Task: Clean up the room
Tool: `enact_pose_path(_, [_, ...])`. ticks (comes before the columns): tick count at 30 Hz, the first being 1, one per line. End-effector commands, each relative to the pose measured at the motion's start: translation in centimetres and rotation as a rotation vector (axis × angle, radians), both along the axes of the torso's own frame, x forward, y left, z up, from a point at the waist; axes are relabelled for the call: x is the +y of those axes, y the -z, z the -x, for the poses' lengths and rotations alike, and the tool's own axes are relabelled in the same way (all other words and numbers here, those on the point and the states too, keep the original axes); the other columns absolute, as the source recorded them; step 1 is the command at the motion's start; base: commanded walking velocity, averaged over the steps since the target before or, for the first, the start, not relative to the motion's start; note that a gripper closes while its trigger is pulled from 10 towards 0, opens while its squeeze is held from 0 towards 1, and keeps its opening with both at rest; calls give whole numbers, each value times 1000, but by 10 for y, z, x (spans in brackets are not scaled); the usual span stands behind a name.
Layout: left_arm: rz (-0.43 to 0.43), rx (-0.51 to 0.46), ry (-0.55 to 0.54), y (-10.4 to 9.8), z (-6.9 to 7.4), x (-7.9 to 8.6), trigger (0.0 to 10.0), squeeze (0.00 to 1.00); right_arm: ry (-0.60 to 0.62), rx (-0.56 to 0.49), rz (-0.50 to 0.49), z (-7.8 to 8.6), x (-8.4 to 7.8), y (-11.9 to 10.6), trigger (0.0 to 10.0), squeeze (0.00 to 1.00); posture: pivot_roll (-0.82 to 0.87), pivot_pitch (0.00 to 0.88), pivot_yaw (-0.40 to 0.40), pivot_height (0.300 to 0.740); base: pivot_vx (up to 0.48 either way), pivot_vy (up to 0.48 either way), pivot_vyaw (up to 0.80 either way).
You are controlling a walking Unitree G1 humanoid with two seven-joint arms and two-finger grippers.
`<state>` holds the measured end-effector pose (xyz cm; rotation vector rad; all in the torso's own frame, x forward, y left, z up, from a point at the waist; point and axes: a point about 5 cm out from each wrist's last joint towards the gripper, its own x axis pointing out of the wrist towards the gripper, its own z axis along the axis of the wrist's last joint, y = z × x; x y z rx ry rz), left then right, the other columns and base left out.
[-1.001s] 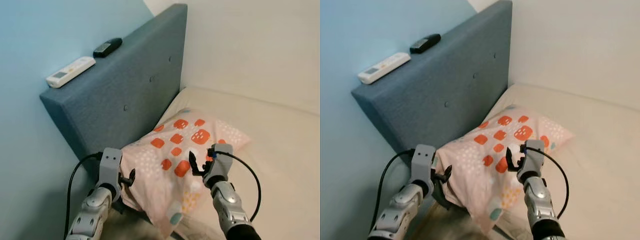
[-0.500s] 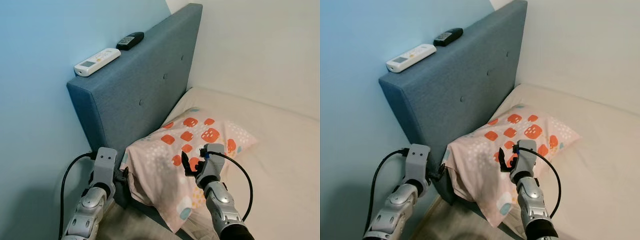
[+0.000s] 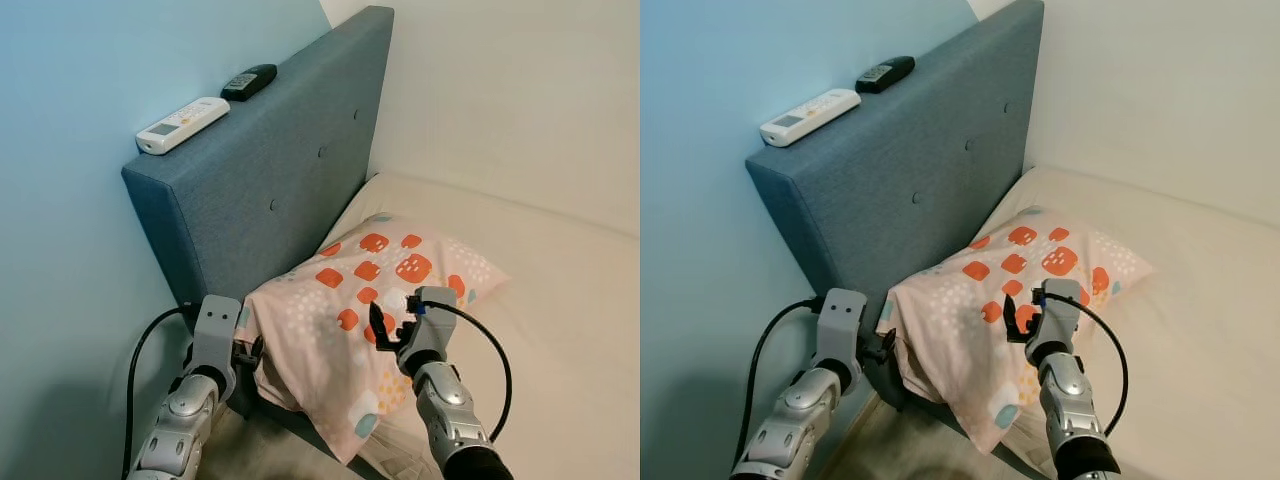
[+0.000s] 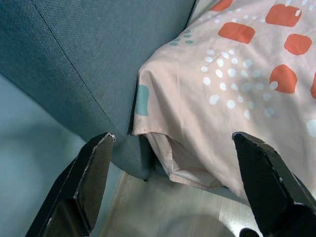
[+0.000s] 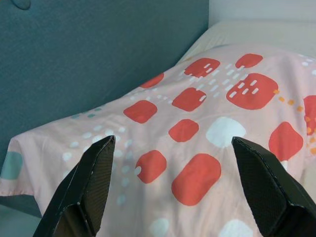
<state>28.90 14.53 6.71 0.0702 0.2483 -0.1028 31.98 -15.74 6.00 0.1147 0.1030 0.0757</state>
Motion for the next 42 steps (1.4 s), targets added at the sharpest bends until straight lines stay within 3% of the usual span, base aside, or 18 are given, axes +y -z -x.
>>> enact_pose_path(1, [6, 17, -3, 5, 2, 1, 10000, 0, 8, 30, -5, 2, -2, 5, 10000, 0, 32, 146, -6, 730, 0, 0, 0])
enact_pose_path(42, [92, 8, 19, 7, 4, -1, 10000, 0, 6, 73, 32, 8, -2, 14, 10000, 0, 15, 112, -16, 730, 6, 0, 0])
